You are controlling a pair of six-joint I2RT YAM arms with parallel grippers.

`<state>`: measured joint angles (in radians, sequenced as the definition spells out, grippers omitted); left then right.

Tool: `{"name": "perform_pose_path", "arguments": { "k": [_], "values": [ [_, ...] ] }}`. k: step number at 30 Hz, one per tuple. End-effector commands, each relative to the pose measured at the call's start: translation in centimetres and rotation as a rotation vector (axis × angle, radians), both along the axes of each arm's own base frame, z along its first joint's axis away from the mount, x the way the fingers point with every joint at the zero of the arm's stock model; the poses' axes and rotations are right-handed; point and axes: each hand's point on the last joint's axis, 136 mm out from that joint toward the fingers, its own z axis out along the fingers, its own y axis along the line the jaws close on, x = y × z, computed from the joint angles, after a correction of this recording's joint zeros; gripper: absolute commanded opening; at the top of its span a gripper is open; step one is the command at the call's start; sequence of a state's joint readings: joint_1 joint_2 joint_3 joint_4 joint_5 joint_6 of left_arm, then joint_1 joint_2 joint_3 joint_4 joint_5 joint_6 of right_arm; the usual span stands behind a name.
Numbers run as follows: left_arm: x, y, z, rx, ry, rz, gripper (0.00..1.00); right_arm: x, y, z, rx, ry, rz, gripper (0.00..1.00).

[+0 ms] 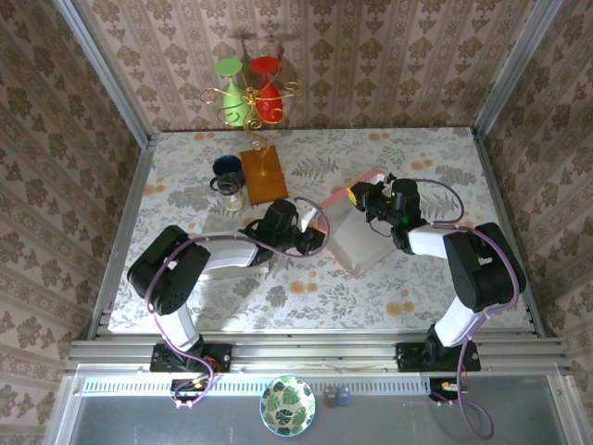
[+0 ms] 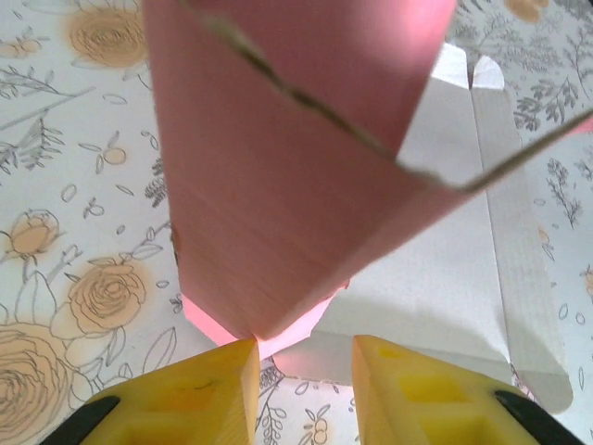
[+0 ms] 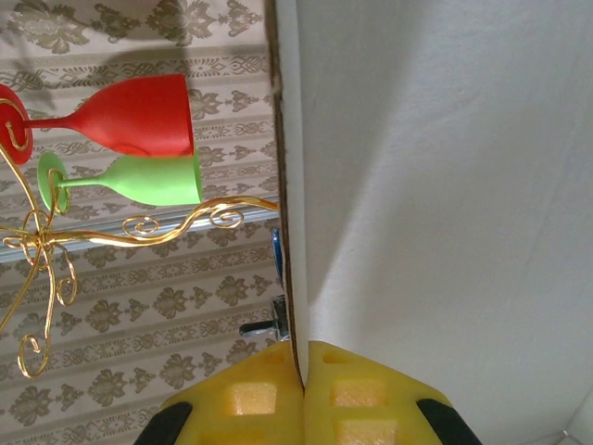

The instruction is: Fold the paper box

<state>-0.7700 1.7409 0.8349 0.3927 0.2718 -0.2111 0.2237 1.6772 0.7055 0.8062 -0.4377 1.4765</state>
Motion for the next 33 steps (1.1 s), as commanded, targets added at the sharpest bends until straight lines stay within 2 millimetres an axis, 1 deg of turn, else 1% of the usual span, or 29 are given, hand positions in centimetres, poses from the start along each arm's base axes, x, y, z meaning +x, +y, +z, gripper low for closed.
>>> {"name": "perform_pose_path", "arguments": {
  "k": [1,5,9,12,14,17,20,24,33],
  "values": [
    [1.2,0.2,1.5,-0.041,-0.044,0.065,0.31,-0.1,0.1,-0.3,0.004,0.005,-0.004,0.0],
    [1.5,0.6,0.5,-0.011,-0.031,0.095,0.3,-0.3,0.1,-0.6,0.0,0.012,-0.002,0.0],
    [2.1,0.8,0.4,-0.007,-0.038,0.126,0.34,-0.5,0.3,-1.0,-0.012,0.015,0.005,0.0],
    [2.3,0.6,0.4,-0.012,-0.041,0.131,0.35,-0.7,0.4,-1.7,-0.026,0.021,-0.001,0.0],
    [2.4,0.4,0.4,-0.008,-0.044,0.134,0.35,-0.6,0.4,-1.6,-0.021,0.008,-0.01,0.0],
    [2.6,0.5,0.3,0.005,-0.048,0.158,0.33,-0.4,0.3,-1.7,-0.02,-0.004,-0.032,0.0],
    [2.7,0.3,0.4,0.009,-0.053,0.187,0.32,-0.6,0.1,-2.1,-0.022,0.006,-0.083,0.0],
    [3.0,0.1,0.3,0.033,-0.073,0.226,0.31,-0.6,0.3,-2.4,-0.004,0.015,-0.126,0.0],
    [3.5,-0.7,0.8,0.053,-0.104,0.257,0.26,-0.9,0.5,-1.9,0.001,0.03,-0.17,0.0]
  ]
}}
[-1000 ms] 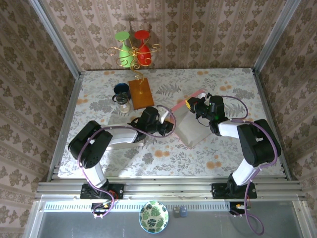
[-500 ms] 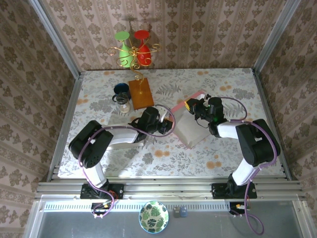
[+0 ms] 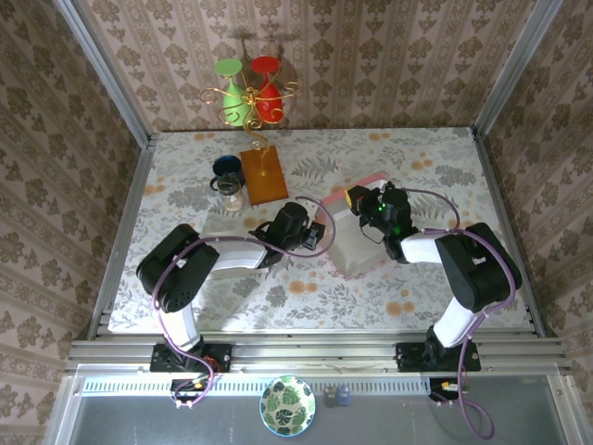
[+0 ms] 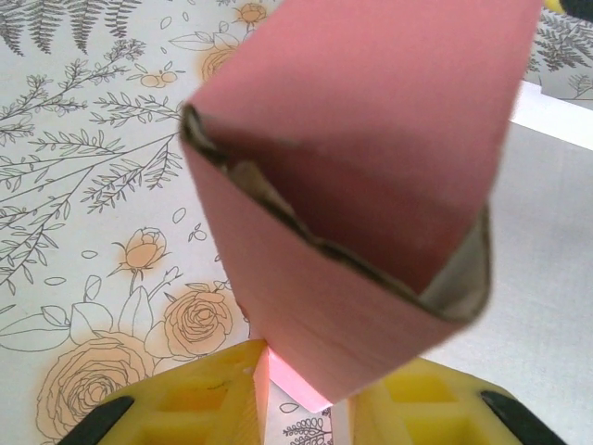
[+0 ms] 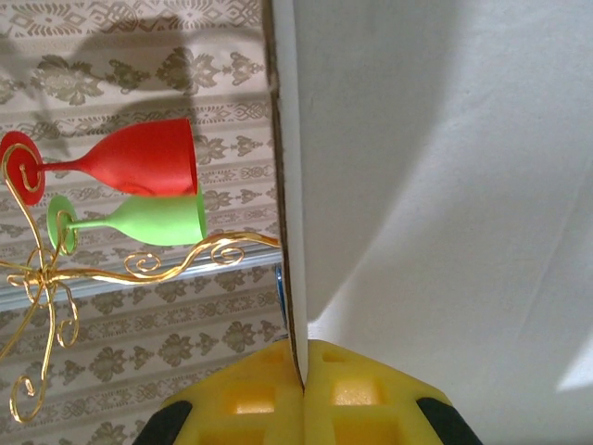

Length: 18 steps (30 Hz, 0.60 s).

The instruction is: Fold the paper box

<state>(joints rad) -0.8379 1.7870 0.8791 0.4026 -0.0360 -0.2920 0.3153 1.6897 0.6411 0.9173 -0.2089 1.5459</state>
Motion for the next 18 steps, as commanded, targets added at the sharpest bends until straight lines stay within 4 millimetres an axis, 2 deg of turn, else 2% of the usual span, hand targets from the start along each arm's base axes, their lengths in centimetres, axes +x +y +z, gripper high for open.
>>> {"name": "perform_pose_path", "arguments": {
  "k": [1,18],
  "values": [
    [1.0,-0.9,1.3,-0.016,-0.034,0.026,0.26,-0.7,0.1,-0.8,-0.007,0.04,-0.025,0.0],
    [2.9,-0.5,0.8,0.008,-0.037,0.129,0.29,-1.5,0.5,-1.7,-0.012,0.088,-0.031,0.0]
  ]
}}
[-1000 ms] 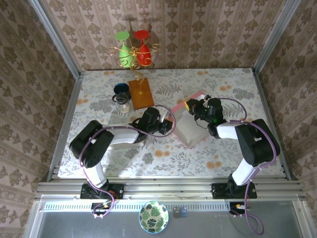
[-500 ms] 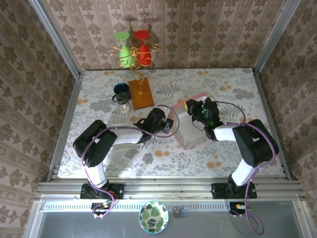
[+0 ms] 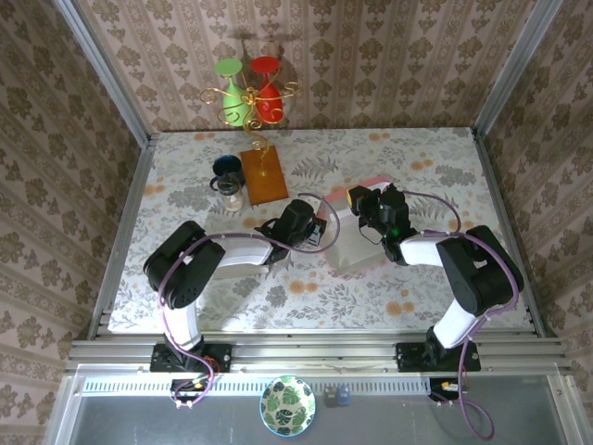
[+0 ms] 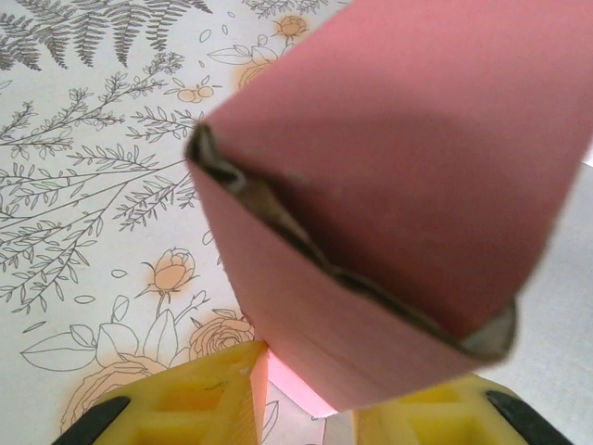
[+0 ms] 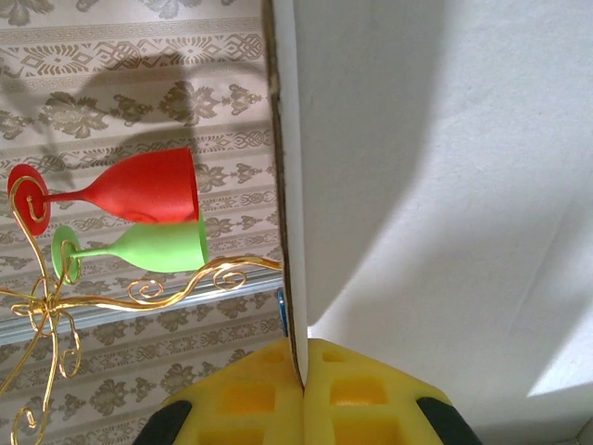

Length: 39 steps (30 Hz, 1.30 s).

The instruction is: Fold the paper box

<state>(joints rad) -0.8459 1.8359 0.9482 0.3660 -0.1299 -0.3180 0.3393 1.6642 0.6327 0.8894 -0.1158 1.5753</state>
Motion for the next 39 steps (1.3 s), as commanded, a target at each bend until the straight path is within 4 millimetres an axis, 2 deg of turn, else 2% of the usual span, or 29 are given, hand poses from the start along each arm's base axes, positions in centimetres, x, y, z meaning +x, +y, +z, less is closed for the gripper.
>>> {"name": "perform_pose_path", "arguments": {
  "k": [1,9,20,30,39],
  "values": [
    [1.2,-0.4,1.0,-0.025,-0.025,0.047,0.29,-1.5,1.1,-1.8,-0.01,0.075,0.041,0.0],
    [1.7,-0.5,0.8,-0.016,-0.024,0.064,0.27,-1.6,1.1,-2.0,-0.009,0.09,0.042,0.0],
    [2.9,-1.3,0.8,-0.034,-0.015,0.163,0.13,-1.3,1.4,-1.9,0.007,0.112,0.024,0.0],
    [2.9,-2.2,0.5,-0.01,-0.021,0.169,0.0,-1.2,1.7,-1.5,0.018,0.137,0.019,0.0],
    [3.4,-1.3,0.8,0.069,-0.013,0.246,0.0,-1.5,1.4,-0.8,-0.017,0.167,0.006,0.0]
  ]
}}
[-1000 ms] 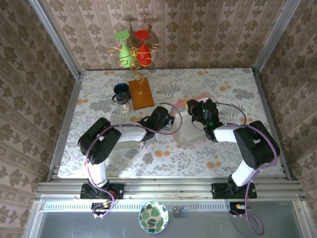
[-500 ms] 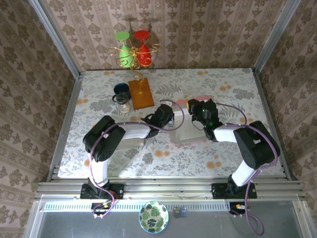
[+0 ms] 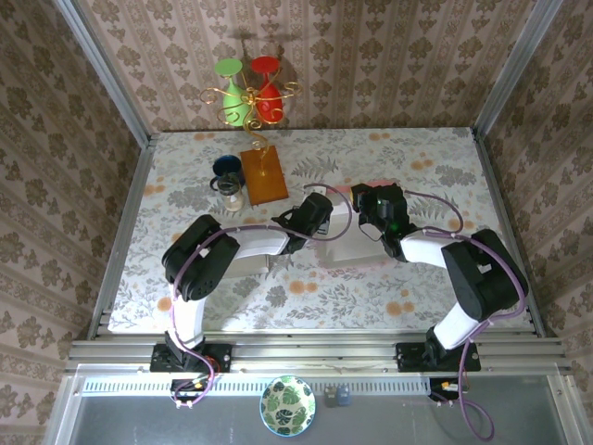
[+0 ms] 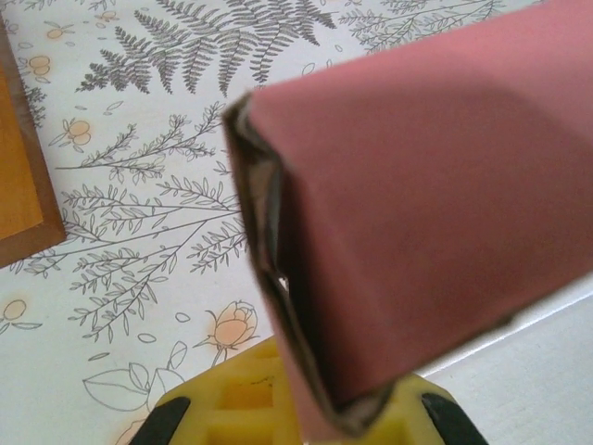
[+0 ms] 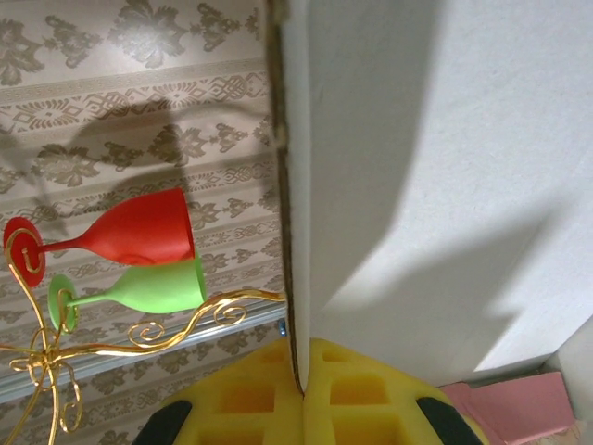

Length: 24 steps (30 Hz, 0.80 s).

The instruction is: Fold the paper box

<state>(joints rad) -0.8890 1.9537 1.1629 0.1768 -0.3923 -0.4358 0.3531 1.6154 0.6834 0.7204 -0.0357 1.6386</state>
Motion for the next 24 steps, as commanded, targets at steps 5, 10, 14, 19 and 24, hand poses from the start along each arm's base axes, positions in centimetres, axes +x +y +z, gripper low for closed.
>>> {"name": "perform_pose_path", "arguments": {
  "k": [5,10,14,19,24],
  "values": [
    [0.5,0.0,0.7,0.012,0.023,0.033,0.0,-2.1,1.1,-0.2,-0.087,0.103,0.09,0.14],
    [0.7,1.0,1.1,0.032,0.023,0.034,0.0,-2.1,-0.8,3.0,-0.181,0.09,0.125,0.45],
    [0.9,1.5,1.7,0.023,0.035,0.022,0.0,-2.5,-3.3,6.6,-0.269,0.06,0.124,0.61],
    [0.9,1.9,2.6,0.013,0.054,-0.018,0.0,-3.4,-7.2,9.1,-0.402,0.072,0.103,0.64],
    [0.9,2.0,4.2,-0.078,0.111,-0.088,0.0,-4.3,-11.6,9.2,-0.522,0.115,0.082,0.61]
  ]
}}
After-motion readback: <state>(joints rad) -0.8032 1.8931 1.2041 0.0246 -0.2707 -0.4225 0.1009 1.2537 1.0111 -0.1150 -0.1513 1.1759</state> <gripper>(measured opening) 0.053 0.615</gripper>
